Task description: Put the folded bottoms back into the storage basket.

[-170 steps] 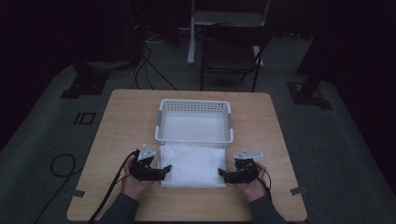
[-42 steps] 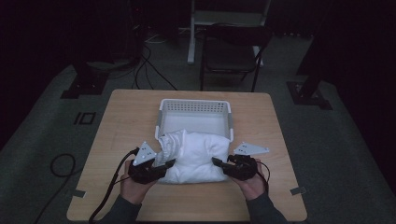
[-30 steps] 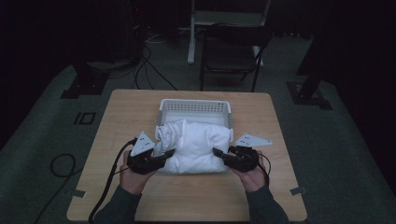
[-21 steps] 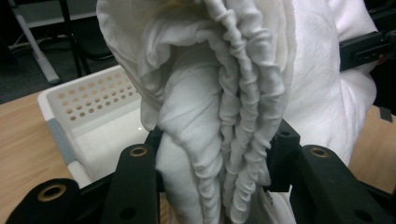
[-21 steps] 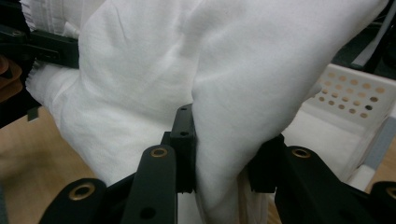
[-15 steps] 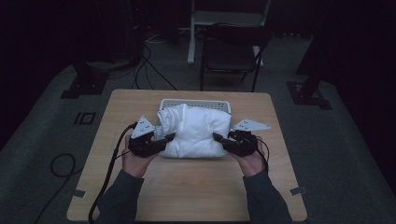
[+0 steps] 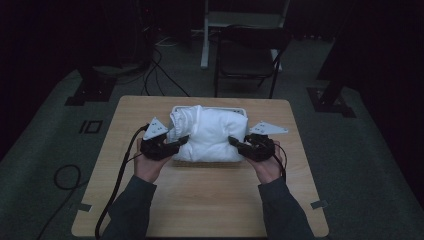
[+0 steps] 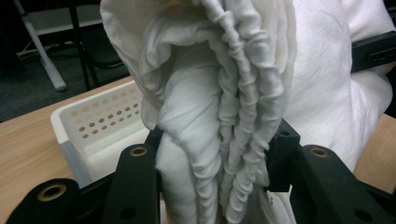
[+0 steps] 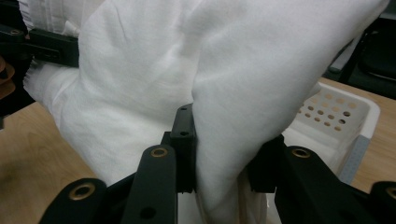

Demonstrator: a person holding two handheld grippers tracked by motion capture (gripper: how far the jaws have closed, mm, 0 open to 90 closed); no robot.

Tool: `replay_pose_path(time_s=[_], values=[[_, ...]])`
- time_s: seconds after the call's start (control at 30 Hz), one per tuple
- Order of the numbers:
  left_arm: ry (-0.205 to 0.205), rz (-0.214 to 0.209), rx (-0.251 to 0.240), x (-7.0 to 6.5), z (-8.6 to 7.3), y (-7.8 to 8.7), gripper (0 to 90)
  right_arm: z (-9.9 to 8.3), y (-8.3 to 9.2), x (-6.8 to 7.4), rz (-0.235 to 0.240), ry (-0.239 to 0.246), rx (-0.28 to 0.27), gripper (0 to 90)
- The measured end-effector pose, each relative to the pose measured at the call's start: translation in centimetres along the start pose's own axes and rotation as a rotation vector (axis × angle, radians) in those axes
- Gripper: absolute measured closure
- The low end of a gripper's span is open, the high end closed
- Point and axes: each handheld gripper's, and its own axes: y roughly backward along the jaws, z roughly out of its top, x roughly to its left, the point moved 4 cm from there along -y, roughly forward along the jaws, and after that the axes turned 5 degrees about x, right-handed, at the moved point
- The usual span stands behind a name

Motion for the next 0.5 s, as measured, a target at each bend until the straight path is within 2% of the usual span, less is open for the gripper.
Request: replay_pose_path(time_s=[0.5], values=[[0.023,0.007,-0.015,1.6,0.3,-1.3,57.6,0.9,-1.2,-0.7,-0.025,-0.002,-0.002,69.0]])
